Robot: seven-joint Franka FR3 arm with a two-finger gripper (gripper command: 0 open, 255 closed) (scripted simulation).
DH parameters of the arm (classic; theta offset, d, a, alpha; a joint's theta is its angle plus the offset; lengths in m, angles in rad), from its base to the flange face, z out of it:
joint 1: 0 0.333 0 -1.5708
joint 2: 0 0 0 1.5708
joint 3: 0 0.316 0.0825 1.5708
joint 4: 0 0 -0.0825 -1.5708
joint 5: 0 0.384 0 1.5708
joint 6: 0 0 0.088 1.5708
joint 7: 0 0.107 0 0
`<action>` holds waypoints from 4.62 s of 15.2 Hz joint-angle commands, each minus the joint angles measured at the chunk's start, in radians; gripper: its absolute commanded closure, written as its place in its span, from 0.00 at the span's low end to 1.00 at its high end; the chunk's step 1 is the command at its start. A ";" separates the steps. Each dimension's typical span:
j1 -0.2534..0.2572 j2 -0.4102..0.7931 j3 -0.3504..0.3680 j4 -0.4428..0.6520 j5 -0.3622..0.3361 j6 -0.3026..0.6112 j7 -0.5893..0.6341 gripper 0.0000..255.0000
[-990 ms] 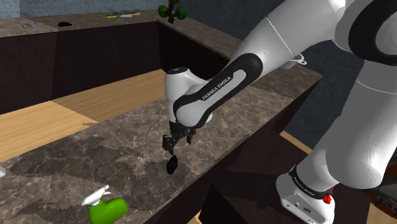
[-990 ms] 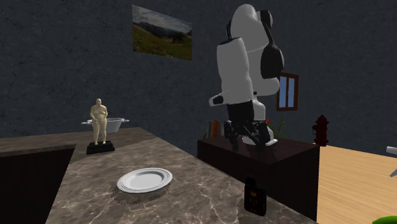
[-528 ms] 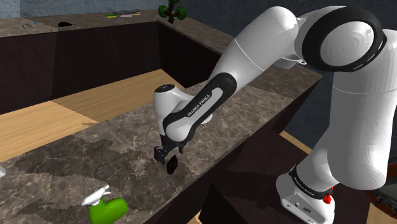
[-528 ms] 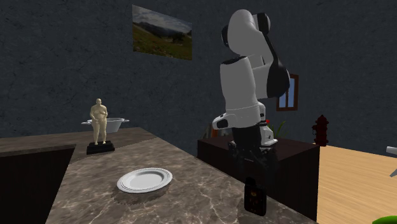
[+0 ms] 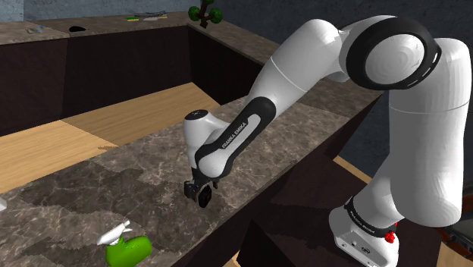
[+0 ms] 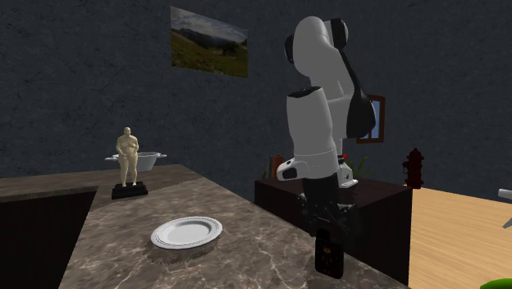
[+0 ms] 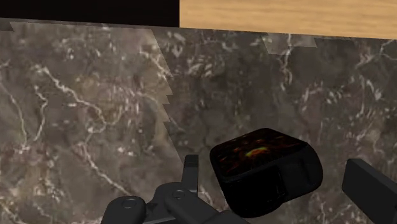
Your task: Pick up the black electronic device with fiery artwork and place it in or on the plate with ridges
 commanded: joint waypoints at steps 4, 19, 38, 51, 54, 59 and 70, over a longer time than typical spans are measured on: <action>0.000 0.001 0.000 0.000 0.000 0.001 0.000 0.00; -0.012 -0.060 0.015 -0.011 0.017 -0.048 -0.004 1.00; -0.147 -0.199 -0.010 0.010 0.051 -0.223 -0.170 1.00; -0.317 -0.105 -0.116 0.211 0.010 -0.354 -0.417 1.00; -0.351 -0.064 -0.137 0.287 0.000 -0.393 -0.468 1.00; -0.404 0.020 -0.170 0.442 -0.015 -0.468 -0.547 1.00; -0.431 0.146 -0.191 0.546 -0.028 -0.449 -0.593 1.00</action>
